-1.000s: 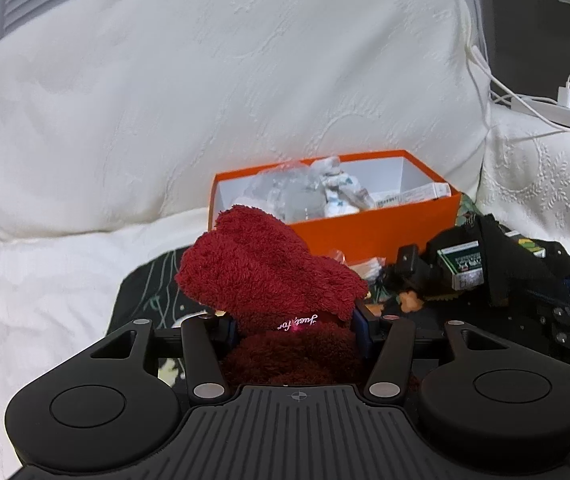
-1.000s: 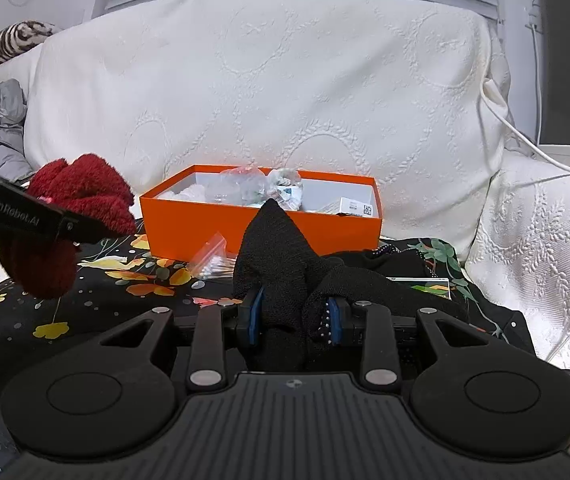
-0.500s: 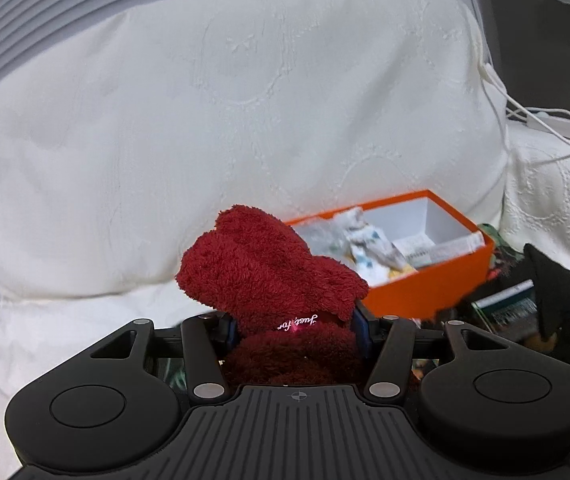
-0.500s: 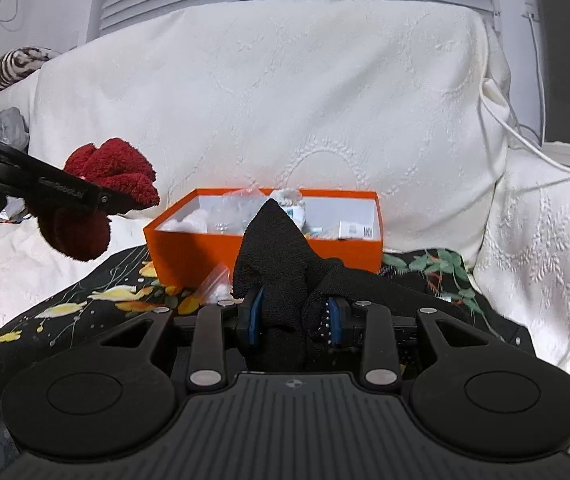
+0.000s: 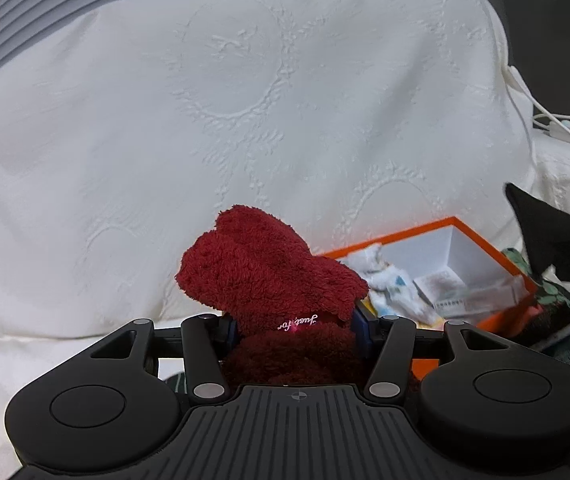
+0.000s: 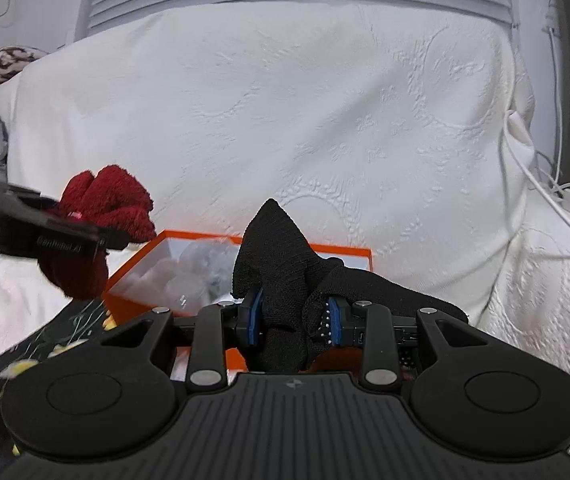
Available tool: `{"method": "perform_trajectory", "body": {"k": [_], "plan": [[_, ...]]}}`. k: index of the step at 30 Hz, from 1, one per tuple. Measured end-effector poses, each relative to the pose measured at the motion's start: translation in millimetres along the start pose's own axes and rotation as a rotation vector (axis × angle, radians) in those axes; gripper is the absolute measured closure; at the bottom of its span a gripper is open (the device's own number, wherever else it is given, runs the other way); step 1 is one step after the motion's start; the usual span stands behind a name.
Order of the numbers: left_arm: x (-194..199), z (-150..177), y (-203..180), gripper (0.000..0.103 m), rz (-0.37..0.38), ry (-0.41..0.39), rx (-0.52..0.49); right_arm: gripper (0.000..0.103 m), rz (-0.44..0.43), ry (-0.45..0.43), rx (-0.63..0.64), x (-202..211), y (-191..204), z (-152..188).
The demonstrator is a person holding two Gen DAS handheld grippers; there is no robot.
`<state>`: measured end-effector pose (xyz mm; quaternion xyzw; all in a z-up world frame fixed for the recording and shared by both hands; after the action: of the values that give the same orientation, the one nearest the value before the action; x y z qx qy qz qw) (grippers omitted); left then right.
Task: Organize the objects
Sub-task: 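Lift and carry plush and black fabric toward the orange box with both tools, then lower plush and fabric into the orange box and open both tools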
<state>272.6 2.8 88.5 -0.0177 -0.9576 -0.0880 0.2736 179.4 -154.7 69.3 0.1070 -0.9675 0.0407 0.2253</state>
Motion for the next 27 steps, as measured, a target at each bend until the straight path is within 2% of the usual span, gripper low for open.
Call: {"method": "perform_trajectory", "body": {"k": [7, 14, 15, 16, 17, 20, 22, 25, 27], "plan": [[-49, -15, 5, 0.000, 0.015, 0.039, -0.009, 0.065, -0.036, 0.060, -0.062, -65, -15, -32], [-106, -11, 8, 0.000, 0.049, 0.151, 0.053, 0.064, -0.079, 0.174, -0.140, -144, -19, -35], [-114, -8, 8, 0.000, 0.061, 0.179, 0.067, 0.058, -0.078, 0.194, -0.149, -154, -20, -34], [-119, -6, 8, 0.000, 0.060, 0.205, 0.082, 0.041, -0.080, 0.223, -0.161, -163, -21, -30], [-121, -4, 10, 0.000, 0.048, 0.225, 0.099, 0.034, -0.087, 0.278, -0.176, -174, -21, -23], [-109, -7, 10, 0.000, 0.086, 0.212, 0.136, 0.029, -0.069, 0.371, -0.186, -179, -24, -6], [-91, -10, 10, 0.000, 0.094, 0.178, 0.143, 0.013, -0.082, 0.370, -0.183, -164, -25, 1], [-66, -12, 12, 0.000, 0.108, 0.153, 0.148, 0.007, -0.069, 0.359, -0.194, -136, -36, 8], [-49, -7, 13, 0.000, 0.115, 0.139, 0.158, 0.007, -0.098, 0.364, -0.231, -118, -39, 12]]}}
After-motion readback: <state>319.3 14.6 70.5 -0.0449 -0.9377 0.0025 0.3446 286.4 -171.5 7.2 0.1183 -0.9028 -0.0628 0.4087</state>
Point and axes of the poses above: each gripper's, at about its wrist camera, not at the fingertips, and x roughly against the way its jaws point, y to its left, z to its underside, the point moved 10 cm from there along -x, roughly the way its jaws point, and after that the axes turned 6 degrees about y, right-handed, at the moved point
